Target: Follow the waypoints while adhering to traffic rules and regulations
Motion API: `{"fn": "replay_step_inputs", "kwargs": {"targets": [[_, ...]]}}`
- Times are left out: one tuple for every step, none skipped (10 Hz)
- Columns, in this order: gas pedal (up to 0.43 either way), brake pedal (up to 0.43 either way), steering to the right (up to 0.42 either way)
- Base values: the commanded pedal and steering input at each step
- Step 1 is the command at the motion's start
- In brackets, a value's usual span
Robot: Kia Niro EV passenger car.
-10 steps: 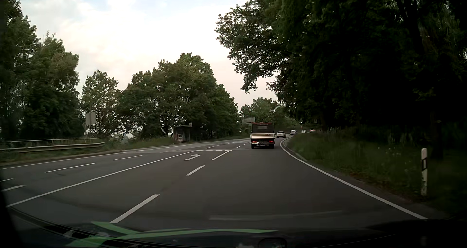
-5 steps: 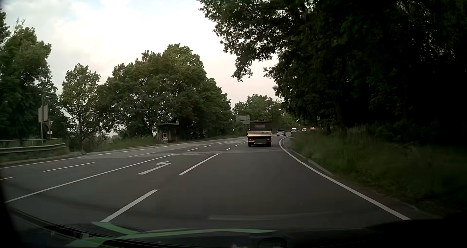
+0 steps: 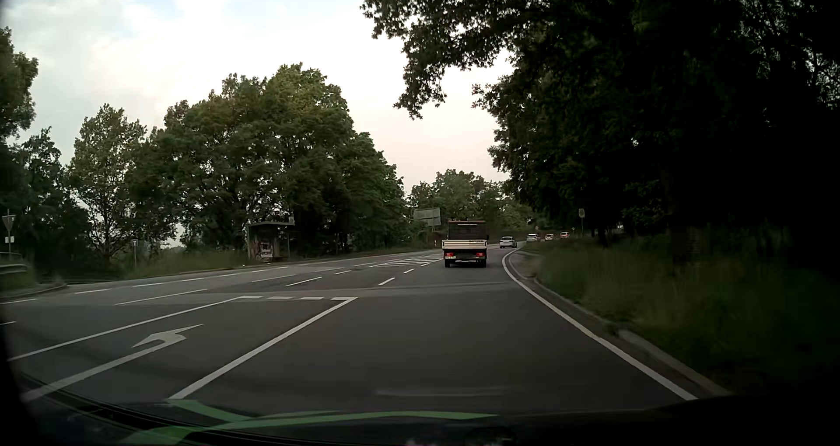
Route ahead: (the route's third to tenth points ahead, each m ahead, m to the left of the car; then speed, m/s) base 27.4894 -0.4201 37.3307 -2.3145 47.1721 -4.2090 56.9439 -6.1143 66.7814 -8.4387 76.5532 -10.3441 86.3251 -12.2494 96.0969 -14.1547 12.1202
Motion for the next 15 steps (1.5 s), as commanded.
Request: {"fn": "replay_step_inputs", "kwargs": {"targets": [[0.098, 0.0, 0.007], [0.098, 0.0, 0.007], [0.098, 0.0, 0.007], [0.098, 0.0, 0.006], [0.098, 0.0, 0.006], [0.098, 0.0, 0.006], [0.098, 0.0, 0.006], [0.098, 0.0, 0.006], [0.098, 0.0, 0.006], [0.098, 0.0, 0.008], [0.098, 0.0, 0.009], [0.098, 0.0, 0.01], [0.098, 0.0, 0.01], [0.098, 0.0, 0.012], [0.098, 0.0, 0.014]]}}
